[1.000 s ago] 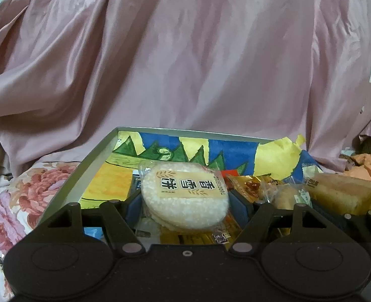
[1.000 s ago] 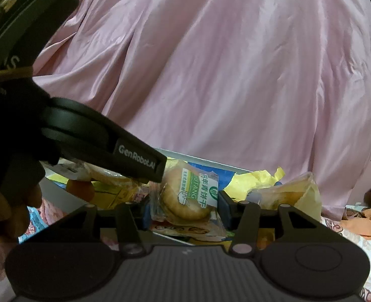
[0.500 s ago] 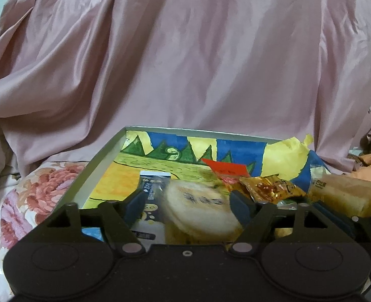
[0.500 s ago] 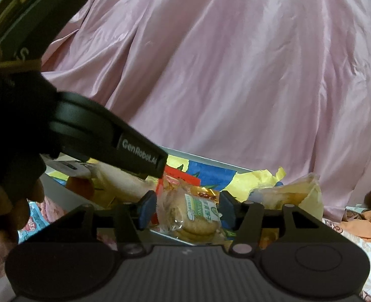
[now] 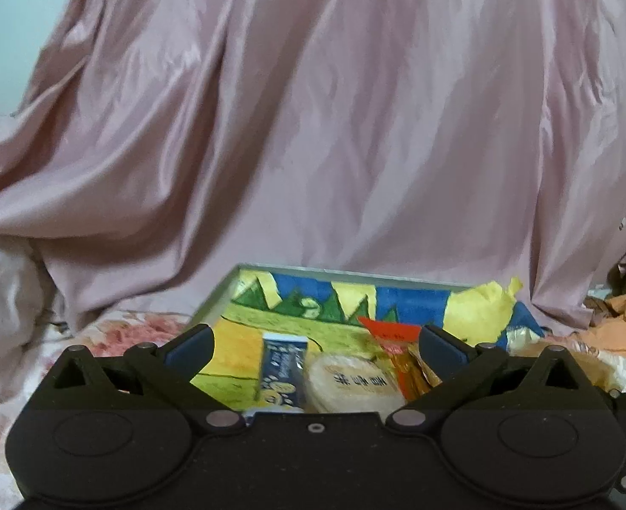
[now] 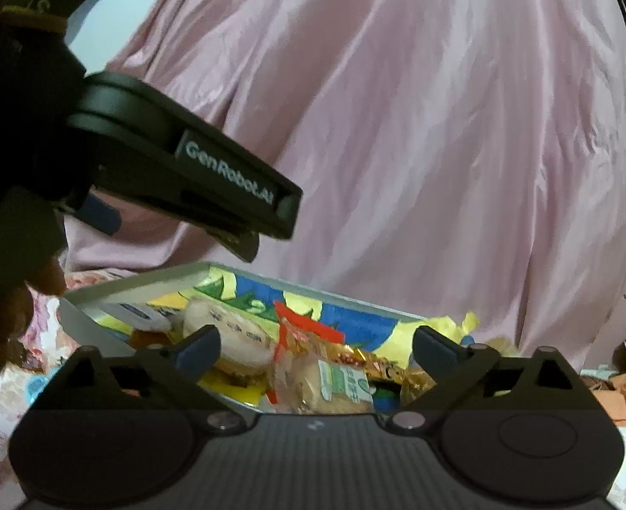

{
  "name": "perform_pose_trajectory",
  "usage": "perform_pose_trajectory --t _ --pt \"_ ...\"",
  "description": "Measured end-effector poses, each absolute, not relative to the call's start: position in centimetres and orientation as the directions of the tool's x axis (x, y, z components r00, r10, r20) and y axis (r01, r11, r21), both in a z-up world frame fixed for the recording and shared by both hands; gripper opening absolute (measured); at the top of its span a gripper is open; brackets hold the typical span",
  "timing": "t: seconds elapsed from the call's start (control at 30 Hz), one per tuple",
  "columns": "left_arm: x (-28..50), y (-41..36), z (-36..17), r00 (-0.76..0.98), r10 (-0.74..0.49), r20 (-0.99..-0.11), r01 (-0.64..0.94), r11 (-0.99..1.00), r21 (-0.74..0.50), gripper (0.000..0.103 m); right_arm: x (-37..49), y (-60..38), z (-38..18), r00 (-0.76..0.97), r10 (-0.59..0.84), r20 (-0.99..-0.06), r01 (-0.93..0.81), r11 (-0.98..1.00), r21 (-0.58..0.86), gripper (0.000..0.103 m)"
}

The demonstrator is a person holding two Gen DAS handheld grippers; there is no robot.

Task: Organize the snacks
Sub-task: 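Lower the rice cake into the tray with the left tool while the right tool lowers the pastry, then open both tools over the tray and withdraw them upward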

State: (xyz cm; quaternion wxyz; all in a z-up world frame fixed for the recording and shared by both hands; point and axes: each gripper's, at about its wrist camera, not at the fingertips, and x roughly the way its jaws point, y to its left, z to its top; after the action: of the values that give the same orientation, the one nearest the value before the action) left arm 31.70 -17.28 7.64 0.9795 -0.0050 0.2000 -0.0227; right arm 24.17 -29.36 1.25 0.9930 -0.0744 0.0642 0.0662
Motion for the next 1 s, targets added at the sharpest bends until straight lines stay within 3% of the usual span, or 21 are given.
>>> perform_pose_trajectory --t 0.6,1.0 --pt "23.8 -12.5 11.2 0.944 0.056 -0.324 -0.068 0.997 -0.026 0.102 17.5 -29.7 5.0 0.993 0.121 0.008 -0.12 0.987 -0.109 0.103" --pt "17.6 -9.0 12.0 0.944 0.087 -0.318 -0.1 0.995 -0.023 0.102 13.2 -30.2 5.3 0.992 0.117 -0.041 -0.118 0.993 -0.008 0.103"
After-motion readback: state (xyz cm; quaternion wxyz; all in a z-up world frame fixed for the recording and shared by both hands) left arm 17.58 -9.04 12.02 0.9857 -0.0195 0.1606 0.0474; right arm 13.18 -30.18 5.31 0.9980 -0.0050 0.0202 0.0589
